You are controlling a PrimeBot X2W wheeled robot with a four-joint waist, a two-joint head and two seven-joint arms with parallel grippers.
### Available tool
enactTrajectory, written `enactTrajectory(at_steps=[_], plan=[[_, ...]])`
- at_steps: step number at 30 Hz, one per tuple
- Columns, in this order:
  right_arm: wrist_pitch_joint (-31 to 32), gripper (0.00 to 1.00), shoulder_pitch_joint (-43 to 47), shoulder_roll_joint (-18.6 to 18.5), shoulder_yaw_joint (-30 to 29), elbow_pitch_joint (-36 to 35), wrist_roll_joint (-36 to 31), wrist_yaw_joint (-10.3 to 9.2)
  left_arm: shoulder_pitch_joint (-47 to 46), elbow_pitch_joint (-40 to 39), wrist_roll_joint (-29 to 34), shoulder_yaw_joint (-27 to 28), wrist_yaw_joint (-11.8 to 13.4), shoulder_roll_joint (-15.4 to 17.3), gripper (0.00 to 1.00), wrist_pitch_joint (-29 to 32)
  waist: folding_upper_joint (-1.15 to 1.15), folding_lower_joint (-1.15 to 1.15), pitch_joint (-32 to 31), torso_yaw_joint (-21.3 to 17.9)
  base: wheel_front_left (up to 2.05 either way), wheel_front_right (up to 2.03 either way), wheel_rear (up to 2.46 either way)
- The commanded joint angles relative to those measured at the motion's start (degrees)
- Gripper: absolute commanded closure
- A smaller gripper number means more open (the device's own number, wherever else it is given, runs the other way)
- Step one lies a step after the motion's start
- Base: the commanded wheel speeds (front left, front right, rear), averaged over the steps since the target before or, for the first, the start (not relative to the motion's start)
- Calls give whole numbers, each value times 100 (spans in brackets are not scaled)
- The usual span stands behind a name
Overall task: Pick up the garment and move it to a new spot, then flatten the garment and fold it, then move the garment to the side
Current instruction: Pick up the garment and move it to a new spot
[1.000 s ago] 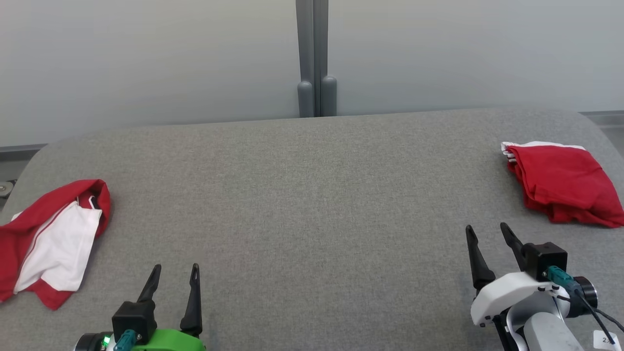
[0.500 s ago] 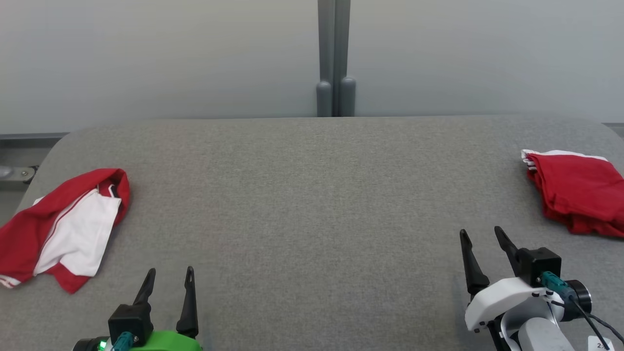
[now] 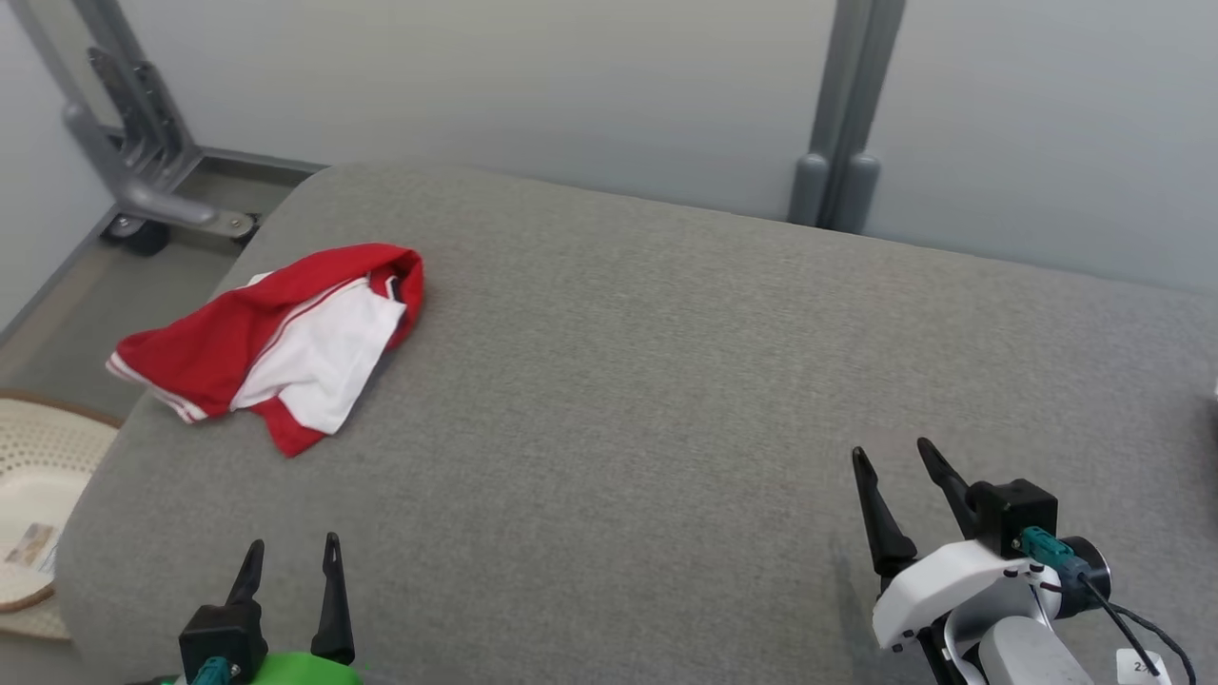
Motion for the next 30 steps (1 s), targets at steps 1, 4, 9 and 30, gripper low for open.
enactTrajectory(at_steps=[1, 4, 9, 30], plan=[[1, 0, -56, -16, 26, -11, 57, -9, 36, 16, -18, 47, 42, 15, 0, -2, 0, 0, 130, 936, 0, 0, 0], [1, 0, -68, -20, 107, -17, 61, -9, 87, 34, -63, 150, 68, 15, 0, -2, 0, 0, 163, 1237, 0, 0, 0], [1, 0, -241, -27, 341, 73, 73, -9, 225, -76, -205, 323, 166, 10, 0, -2, 0, 0, 277, 1324, 0, 0, 0], [2, 0, -451, -335, 347, -94, -175, -9, -1401, 981, -577, 379, -330, 441, 0, -2, 0, 0, 994, 650, 0, 0, 0]])
